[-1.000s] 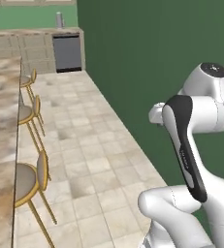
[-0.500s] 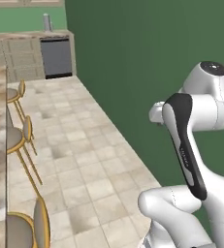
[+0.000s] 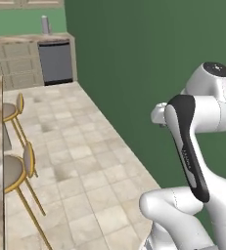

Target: There is a tray on the dining counter. Grab the cup, mug, and pitcher and place them on the tray. The pitcher may be placed next to the tray if it cannot fit the tray.

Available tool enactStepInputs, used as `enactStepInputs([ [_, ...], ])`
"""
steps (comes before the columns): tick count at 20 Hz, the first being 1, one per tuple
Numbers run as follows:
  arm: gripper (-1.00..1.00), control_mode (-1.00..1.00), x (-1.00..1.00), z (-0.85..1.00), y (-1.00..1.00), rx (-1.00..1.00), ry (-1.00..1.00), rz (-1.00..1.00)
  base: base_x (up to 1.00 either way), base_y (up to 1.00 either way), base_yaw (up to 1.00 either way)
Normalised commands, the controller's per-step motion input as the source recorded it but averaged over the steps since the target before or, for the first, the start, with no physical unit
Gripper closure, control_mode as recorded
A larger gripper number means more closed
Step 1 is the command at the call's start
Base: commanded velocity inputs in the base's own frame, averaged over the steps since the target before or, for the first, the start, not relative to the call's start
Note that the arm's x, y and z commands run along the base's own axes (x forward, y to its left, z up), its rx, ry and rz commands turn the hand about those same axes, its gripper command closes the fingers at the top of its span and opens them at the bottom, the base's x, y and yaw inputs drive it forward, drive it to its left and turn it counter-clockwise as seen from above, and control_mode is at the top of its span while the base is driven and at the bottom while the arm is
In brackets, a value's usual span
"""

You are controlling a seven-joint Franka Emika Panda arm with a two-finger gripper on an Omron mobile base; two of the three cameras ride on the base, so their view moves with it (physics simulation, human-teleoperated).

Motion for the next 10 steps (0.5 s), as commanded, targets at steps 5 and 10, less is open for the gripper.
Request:
enactStepInputs([
  [5,-1.0,1.0,0.0,0.0,0.0,0.0,0.0,0.0,0.99,0.03,0.08],
  [10,-1.0,1.0,0.0,0.0,0.0,0.0,0.0,0.0,1.0,0.02,0.23],
])
